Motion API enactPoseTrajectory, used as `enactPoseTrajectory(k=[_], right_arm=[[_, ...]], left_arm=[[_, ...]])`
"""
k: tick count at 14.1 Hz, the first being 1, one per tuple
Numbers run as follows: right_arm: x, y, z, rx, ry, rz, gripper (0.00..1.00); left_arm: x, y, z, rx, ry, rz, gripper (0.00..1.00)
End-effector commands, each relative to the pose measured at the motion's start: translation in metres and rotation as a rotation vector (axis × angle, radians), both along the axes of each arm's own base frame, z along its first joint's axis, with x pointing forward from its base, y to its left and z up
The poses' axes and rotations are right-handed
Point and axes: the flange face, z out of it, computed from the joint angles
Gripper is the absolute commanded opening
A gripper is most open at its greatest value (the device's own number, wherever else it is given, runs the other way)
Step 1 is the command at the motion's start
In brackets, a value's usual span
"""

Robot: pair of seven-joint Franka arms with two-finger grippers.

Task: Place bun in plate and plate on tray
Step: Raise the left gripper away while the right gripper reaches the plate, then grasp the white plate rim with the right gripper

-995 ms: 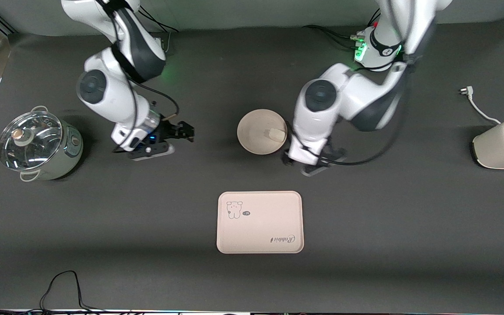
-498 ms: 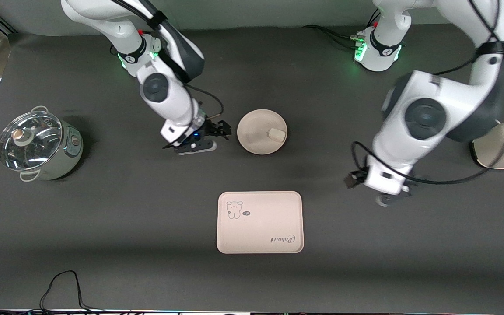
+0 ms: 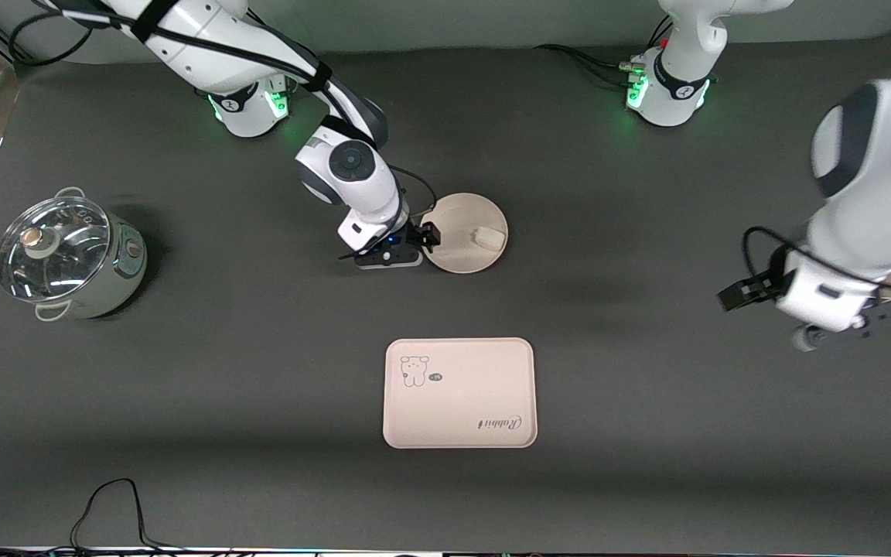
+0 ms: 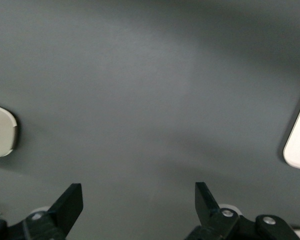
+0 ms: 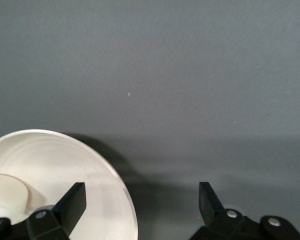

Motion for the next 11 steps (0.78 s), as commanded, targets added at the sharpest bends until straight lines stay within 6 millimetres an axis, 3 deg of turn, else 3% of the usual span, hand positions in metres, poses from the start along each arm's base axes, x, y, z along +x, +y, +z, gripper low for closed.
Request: enactPoseTrajectory(k=[1, 3, 7, 8, 11], right_arm=[[-0.006, 0.007, -0.005, 0.003, -0.004, -0.007, 1.0], [-0.013, 0.007, -0.01, -0.003, 0.007, -0.001, 1.0], [-0.024, 0.003, -0.021, -0.015, 0.03, 0.006, 0.93], [-0.024, 0.003, -0.021, -0.015, 0.03, 0.008, 0.88], [-0.03, 0.008, -0.023, -0.01, 0.039, 0.018, 0.57]], left_arm=[[-0.024, 0.016, 0.02, -0.014, 0.015, -0.035, 1.0], [-0.04, 0.022, 0.022, -0.017, 0.004, -0.043, 0.99], [-0.038, 0.068, 0.031, -0.028, -0.012, -0.096, 1.0], [-0.04, 0.071, 0.033, -0.028, -0.009, -0.091, 1.0], [-0.047, 0.073, 0.047, -0.03, -0.013, -0.108, 1.0]])
